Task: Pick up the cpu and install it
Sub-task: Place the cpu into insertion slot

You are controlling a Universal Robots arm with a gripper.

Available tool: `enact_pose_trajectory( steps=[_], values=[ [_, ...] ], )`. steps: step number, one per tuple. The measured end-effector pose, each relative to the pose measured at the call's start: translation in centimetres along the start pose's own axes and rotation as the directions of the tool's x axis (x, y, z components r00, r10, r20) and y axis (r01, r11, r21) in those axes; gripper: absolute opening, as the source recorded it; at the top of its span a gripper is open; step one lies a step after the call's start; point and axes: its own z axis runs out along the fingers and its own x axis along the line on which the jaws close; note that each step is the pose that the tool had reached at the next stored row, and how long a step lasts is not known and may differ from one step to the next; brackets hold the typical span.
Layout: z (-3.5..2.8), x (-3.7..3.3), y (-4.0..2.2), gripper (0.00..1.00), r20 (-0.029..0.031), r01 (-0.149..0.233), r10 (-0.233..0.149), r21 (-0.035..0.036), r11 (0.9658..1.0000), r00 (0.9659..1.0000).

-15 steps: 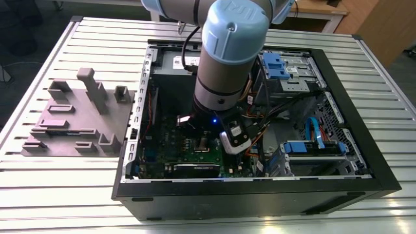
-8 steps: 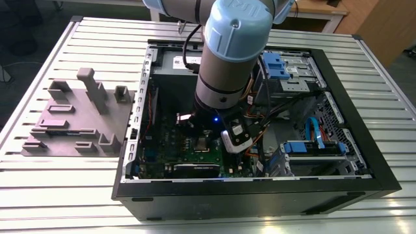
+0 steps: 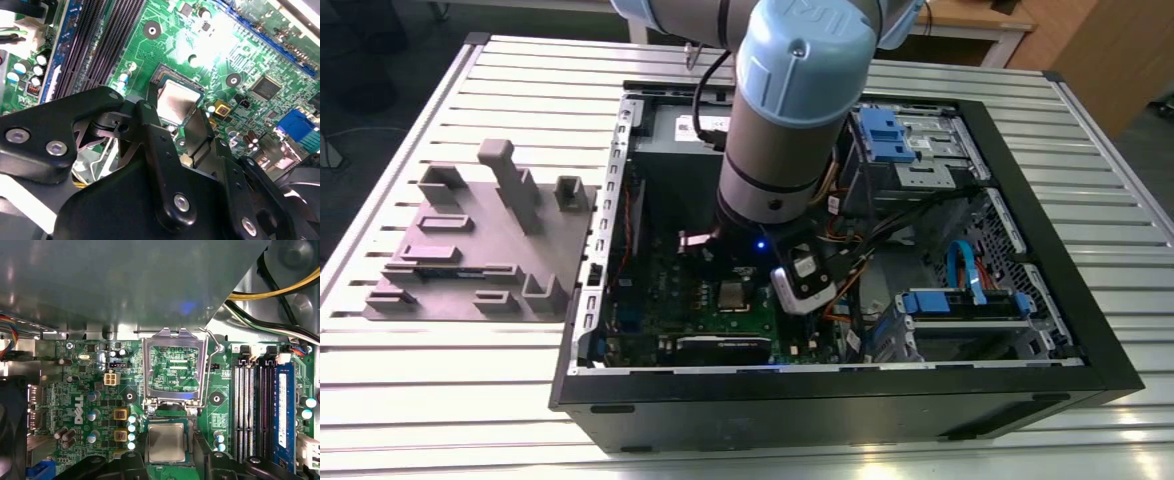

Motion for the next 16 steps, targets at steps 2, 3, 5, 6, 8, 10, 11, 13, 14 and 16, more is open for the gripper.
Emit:
enact_pose_trajectory(
  steps=[2, 3, 5, 6, 8, 10, 11, 13, 14, 16],
  values=[
    [0.1, -0.01, 0.0, 0.48, 0.0001, 0.0, 0.0, 0.0, 1.0, 1.0],
    [0.15, -0.01, 0.0, 0.48, 0.0, 0.0, 0.0, 0.0, 1.0, 1.0],
    [0.24, 0.0, -0.01, 0.48, 0.0001, 0.0, 0.0, 0.0, 1.0, 1.0],
    [0.25, 0.0, -0.01, 0.48, 0.0, 0.0, 0.0, 0.0002, 1.0, 1.0],
    [0.25, 0.0, -0.01, 0.48, 0.0, 0.0, 0.0, 0.0002, 1.0, 1.0],
    [0.26, 0.0, -0.01, 0.48, 0.0001, 0.0, 0.0, 0.0, 1.0, 1.0],
    [0.26, 0.0, -0.01, 0.49, 0.0001, 0.0, 0.0, 0.0, 1.0, 1.0],
    [0.27, 0.0, -0.01, 0.56, 0.0001, 0.0, 0.0, 0.0, 1.0, 1.0],
    [0.27, 0.0, -0.01, 0.56, 0.0001, 0.0, 0.0, 0.0, 1.0, 1.0],
    [0.27, 0.0, -0.01, 0.56, 0.0001, 0.0, 0.0, 0.0, 1.0, 1.0]
  ],
)
